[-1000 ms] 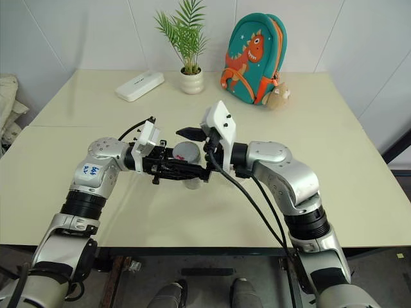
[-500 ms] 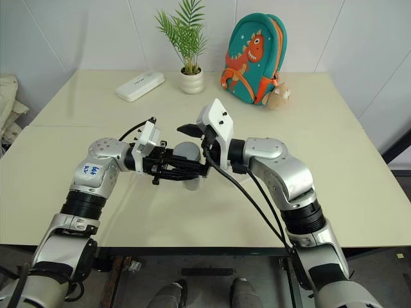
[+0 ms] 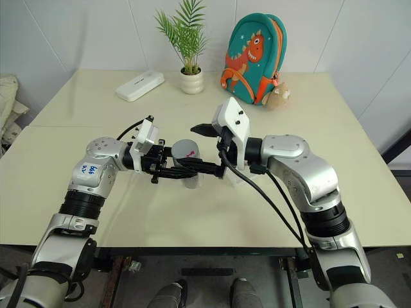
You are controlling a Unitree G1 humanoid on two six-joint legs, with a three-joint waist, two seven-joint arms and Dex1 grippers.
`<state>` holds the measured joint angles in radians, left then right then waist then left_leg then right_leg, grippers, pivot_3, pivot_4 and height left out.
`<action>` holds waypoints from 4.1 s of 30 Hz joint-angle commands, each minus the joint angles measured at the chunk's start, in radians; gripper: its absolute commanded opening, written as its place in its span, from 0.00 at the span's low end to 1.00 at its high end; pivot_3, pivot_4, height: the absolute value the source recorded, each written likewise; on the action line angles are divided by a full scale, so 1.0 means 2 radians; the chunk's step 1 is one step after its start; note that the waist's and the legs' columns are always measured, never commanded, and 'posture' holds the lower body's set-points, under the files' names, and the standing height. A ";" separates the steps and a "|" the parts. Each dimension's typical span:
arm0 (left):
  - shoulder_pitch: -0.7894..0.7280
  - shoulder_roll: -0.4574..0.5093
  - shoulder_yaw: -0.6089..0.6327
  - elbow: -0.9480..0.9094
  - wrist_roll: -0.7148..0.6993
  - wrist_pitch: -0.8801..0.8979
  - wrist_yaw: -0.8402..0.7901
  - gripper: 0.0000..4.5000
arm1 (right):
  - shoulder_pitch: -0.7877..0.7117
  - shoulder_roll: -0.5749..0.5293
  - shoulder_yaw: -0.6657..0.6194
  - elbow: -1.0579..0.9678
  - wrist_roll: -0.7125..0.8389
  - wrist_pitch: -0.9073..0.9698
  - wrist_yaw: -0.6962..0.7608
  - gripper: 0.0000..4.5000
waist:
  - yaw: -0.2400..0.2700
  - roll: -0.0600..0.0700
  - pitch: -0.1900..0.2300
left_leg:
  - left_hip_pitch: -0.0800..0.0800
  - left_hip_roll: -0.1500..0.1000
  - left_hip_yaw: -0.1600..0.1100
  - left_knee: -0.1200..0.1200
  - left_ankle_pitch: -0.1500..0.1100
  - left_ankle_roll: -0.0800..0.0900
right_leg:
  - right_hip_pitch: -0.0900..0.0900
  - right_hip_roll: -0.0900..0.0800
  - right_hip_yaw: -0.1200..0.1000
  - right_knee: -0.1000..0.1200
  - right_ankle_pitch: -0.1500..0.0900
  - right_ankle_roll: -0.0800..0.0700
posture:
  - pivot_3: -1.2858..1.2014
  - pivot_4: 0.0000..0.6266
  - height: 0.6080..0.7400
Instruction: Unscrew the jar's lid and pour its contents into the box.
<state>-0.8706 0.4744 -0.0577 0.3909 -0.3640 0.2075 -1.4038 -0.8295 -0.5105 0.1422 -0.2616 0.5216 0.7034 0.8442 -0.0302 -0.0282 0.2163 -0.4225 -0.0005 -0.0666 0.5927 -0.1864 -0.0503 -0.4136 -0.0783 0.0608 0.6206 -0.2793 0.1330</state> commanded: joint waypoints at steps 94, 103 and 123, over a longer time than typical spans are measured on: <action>-0.033 0.012 -0.006 0.016 -0.003 0.007 -0.030 0.43 | -0.011 0.041 -0.018 -0.050 0.075 0.079 -0.063 1.00 | 0.000 0.000 0.000 | 0.000 0.000 0.000 0.000 0.000 0.000 | 0.000 0.000 0.000 0.000 0.000 0.000 | 0.52 0.24 1.00; -0.023 0.011 -0.006 -0.003 -0.005 0.011 -0.029 0.43 | -0.040 0.061 0.014 0.010 0.035 0.033 -0.031 1.00 | -0.001 0.000 0.000 | 0.000 0.000 0.000 0.000 0.000 0.000 | 0.000 0.000 0.000 0.000 0.000 0.000 | 0.52 0.24 1.00; -0.019 0.011 -0.007 -0.007 -0.003 0.008 -0.028 0.43 | -0.057 0.075 0.012 0.059 -0.015 0.005 -0.022 1.00 | -0.001 0.000 0.000 | 0.000 0.000 0.000 0.000 0.000 0.000 | 0.000 0.000 0.000 0.000 0.000 0.000 | 0.52 0.24 1.00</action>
<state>-0.9021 0.4896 -0.0782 0.4089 -0.3607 0.2377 -1.4528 -0.9270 -0.3416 0.1945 -0.1187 0.5023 0.7236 0.8023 -0.0315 -0.0282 0.2163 -0.4226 -0.0002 -0.0667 0.5927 -0.1864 -0.0503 -0.4138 -0.0778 0.0606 0.6213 -0.2794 0.1330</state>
